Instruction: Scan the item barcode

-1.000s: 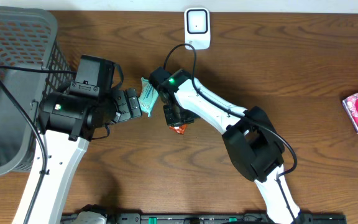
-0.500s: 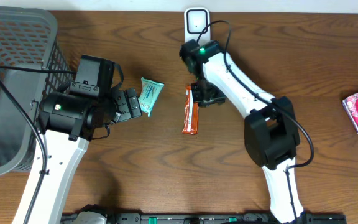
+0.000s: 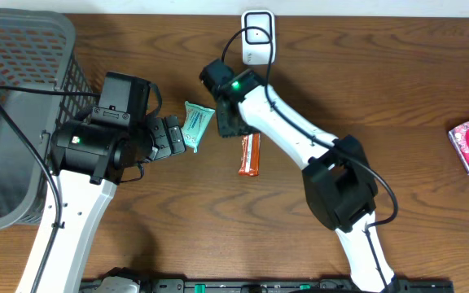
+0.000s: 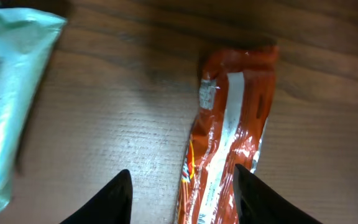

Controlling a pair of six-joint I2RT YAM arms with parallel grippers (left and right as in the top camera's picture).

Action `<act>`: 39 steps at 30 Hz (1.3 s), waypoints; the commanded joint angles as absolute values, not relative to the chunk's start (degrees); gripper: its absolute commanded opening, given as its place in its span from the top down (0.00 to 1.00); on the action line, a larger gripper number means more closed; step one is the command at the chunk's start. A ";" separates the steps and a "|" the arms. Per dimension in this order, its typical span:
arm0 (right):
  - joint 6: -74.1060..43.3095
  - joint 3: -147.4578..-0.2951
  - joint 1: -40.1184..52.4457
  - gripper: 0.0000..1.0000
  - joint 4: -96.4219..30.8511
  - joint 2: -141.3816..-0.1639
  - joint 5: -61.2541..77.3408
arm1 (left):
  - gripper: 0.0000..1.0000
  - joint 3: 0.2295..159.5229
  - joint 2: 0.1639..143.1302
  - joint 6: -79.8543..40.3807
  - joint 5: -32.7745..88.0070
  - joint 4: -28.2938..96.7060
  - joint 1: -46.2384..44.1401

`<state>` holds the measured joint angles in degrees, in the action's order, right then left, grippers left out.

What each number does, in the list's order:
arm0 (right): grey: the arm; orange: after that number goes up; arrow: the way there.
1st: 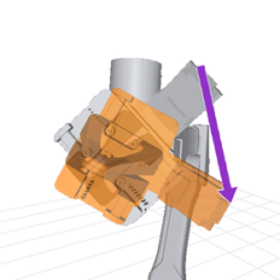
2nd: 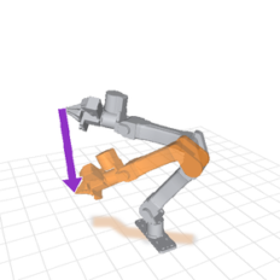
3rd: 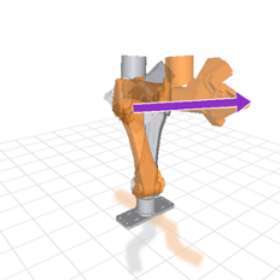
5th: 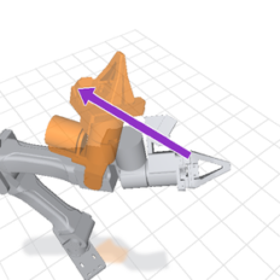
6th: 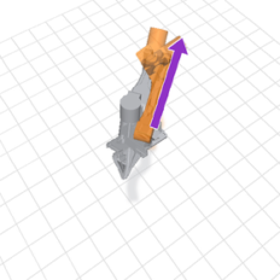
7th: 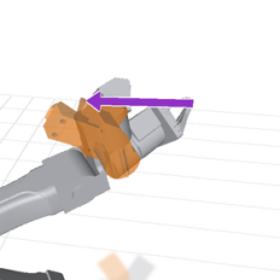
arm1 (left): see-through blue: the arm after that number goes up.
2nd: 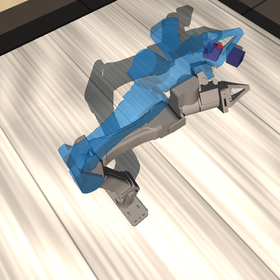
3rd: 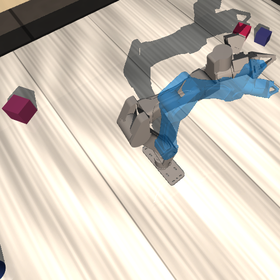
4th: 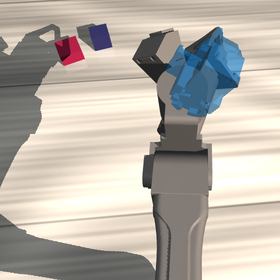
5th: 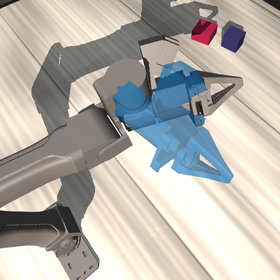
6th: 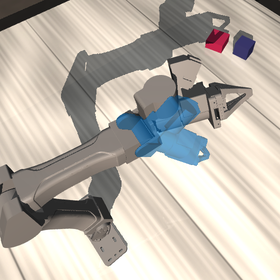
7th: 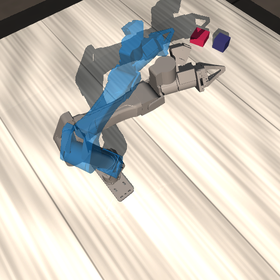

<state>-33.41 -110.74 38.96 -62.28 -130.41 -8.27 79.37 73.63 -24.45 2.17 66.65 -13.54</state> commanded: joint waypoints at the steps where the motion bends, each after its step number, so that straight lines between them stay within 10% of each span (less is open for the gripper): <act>1: -41.76 -107.90 40.25 0.52 -59.88 -130.63 -17.72 | 0.02 79.64 73.63 -24.73 1.43 66.83 -13.41; 14: -45.84 -93.25 40.21 0.58 -46.04 -130.63 -21.89 | 0.02 79.64 73.63 -24.73 1.43 66.83 -13.41; 21: -44.66 -97.43 37.26 0.94 -53.41 -130.50 -18.20 | 0.02 79.64 73.63 -24.73 1.43 66.83 -13.41; 32: -17.58 -106.08 22.79 0.99 -58.30 -130.41 33.28 | 0.02 79.64 73.63 -24.73 1.43 66.83 -13.41; 39: -14.87 -94.91 13.76 0.99 -53.15 -130.41 37.56 | 0.02 79.64 73.63 -24.73 1.43 66.83 -13.41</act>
<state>-18.11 -100.36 16.82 -55.22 -129.95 32.18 79.37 73.63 -24.45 2.17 66.65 -13.54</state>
